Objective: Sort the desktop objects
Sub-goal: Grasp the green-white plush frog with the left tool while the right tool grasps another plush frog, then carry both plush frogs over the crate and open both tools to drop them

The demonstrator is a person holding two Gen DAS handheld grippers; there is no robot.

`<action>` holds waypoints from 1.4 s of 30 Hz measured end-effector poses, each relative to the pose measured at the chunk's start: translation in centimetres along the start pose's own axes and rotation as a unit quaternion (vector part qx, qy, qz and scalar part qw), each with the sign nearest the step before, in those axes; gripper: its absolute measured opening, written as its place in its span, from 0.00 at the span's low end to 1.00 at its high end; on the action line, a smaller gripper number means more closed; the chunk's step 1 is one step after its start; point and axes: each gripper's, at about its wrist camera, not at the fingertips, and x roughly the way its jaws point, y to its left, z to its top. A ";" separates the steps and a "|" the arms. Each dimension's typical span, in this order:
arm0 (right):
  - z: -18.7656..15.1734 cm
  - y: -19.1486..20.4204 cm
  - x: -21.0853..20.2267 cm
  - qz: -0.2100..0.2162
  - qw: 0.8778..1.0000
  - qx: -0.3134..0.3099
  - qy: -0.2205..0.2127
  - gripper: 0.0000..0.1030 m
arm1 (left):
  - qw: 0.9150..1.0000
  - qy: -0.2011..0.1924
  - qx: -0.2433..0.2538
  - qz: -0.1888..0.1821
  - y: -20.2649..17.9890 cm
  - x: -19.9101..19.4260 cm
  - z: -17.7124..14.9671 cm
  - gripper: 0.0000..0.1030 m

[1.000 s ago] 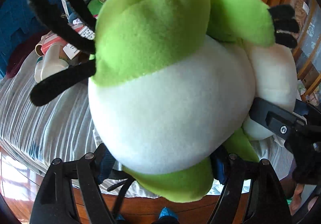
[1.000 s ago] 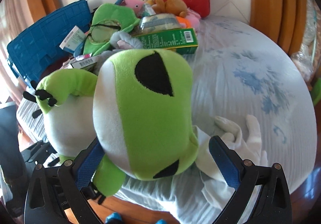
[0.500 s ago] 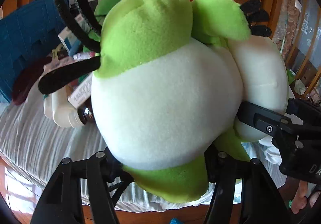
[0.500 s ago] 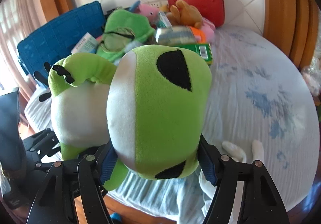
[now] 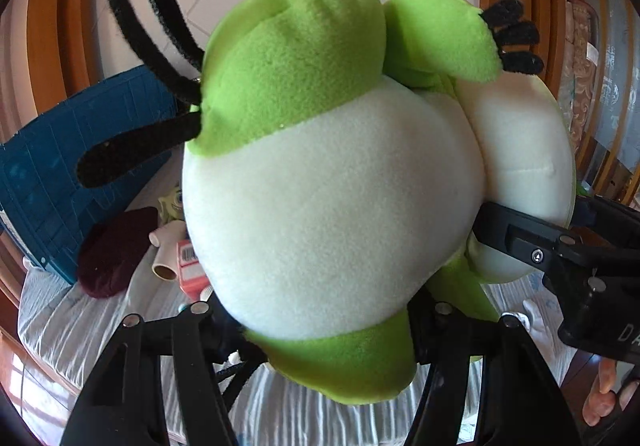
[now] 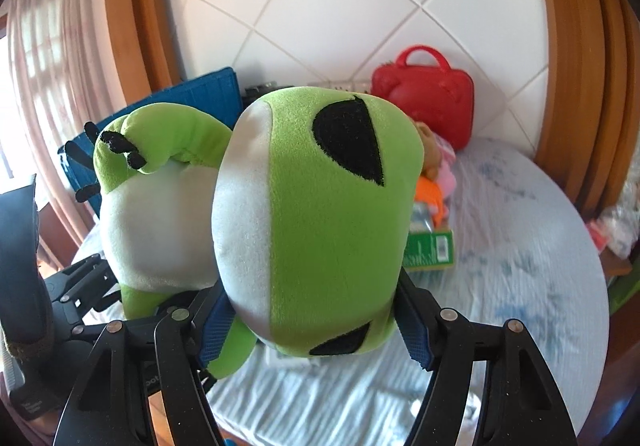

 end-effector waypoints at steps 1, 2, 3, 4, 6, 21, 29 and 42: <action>0.7 0.8 0.1 -0.002 1.000 -0.002 -0.004 0.69 | 1.000 -0.005 0.000 -0.003 1.1 -0.2 0.5 0.60; 2.2 2.7 0.7 -0.007 1.000 -0.004 -0.010 0.69 | 1.000 -0.008 0.000 -0.005 2.0 -0.3 0.9 0.60; 2.8 3.7 1.1 -0.010 1.000 -0.004 -0.012 0.69 | 1.000 -0.011 0.001 -0.008 3.1 -0.3 1.4 0.60; 3.5 4.8 1.5 -0.013 1.000 -0.004 -0.016 0.69 | 1.000 -0.015 0.003 -0.012 4.3 -0.4 1.9 0.60; 4.7 6.8 2.4 -0.019 1.000 0.001 -0.023 0.69 | 1.000 -0.022 0.010 -0.017 6.6 -0.4 2.8 0.60; 14.0 18.1 9.6 -0.037 0.998 -0.010 -0.050 0.69 | 0.997 -0.063 0.024 -0.025 20.3 0.3 9.7 0.60; 20.4 23.3 13.3 0.006 0.995 -0.072 -0.075 0.69 | 0.994 -0.103 -0.023 0.025 26.2 0.2 13.6 0.60; 29.8 37.7 21.1 0.066 0.990 -0.096 -0.082 0.70 | 0.991 -0.087 -0.055 0.085 42.4 -1.0 20.0 0.60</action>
